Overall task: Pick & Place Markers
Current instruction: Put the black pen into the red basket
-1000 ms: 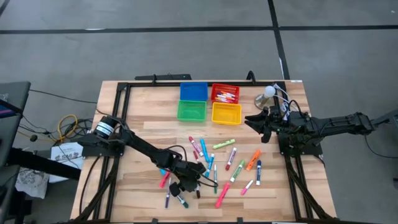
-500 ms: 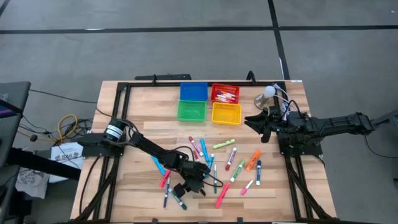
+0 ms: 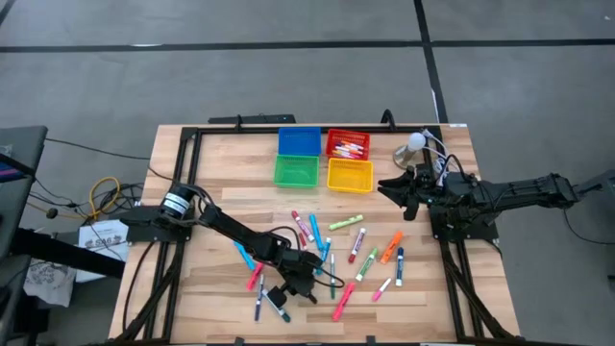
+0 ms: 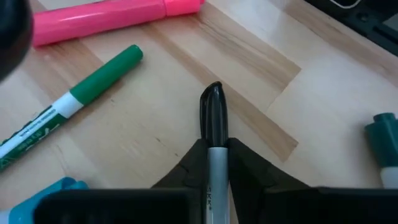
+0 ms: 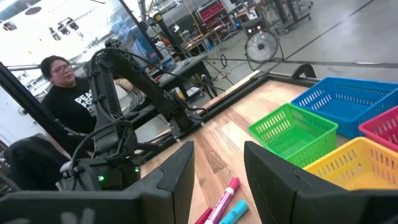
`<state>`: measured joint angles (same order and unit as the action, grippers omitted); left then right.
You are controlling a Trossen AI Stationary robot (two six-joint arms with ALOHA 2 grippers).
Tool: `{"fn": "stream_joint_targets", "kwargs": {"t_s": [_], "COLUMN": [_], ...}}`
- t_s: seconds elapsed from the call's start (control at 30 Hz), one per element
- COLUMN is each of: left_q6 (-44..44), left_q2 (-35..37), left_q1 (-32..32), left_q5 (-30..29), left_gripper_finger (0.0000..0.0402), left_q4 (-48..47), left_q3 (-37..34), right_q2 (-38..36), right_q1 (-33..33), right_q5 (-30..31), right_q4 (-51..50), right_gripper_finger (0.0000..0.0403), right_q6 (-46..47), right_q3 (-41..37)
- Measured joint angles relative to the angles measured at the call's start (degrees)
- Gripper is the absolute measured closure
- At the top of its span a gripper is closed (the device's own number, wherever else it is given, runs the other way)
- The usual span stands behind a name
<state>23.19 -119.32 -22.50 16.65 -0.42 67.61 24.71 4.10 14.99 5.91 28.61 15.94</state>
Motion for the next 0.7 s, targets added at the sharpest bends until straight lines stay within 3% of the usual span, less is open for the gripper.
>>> {"fn": "stream_joint_targets", "kwargs": {"t_s": [0.23, 0.43, 0.7], "left_q6": [-5.7, -9.9, -16.2], "left_q2": [0.1, 0.6, 1.6], "left_q1": [0.0, 0.0, 0.0], "left_q5": [-0.5, -1.0, -2.7], "left_gripper_finger": [0.0335, 0.0362, 0.0348], "left_q4": [0.0, -0.1, -0.5], "left_q3": [0.0, -0.1, -0.2], "right_q2": [0.0, 0.0, 0.0], "right_q1": [0.0, 0.0, 0.0], "right_q5": [0.0, 0.0, 0.0], "right_q4": [0.0, 0.0, 0.1], "right_gripper_finger": [0.0273, 0.0273, 0.0273], "right_q6": [-0.1, -0.1, -0.1], "right_q3": [0.0, 0.0, 0.0]}}
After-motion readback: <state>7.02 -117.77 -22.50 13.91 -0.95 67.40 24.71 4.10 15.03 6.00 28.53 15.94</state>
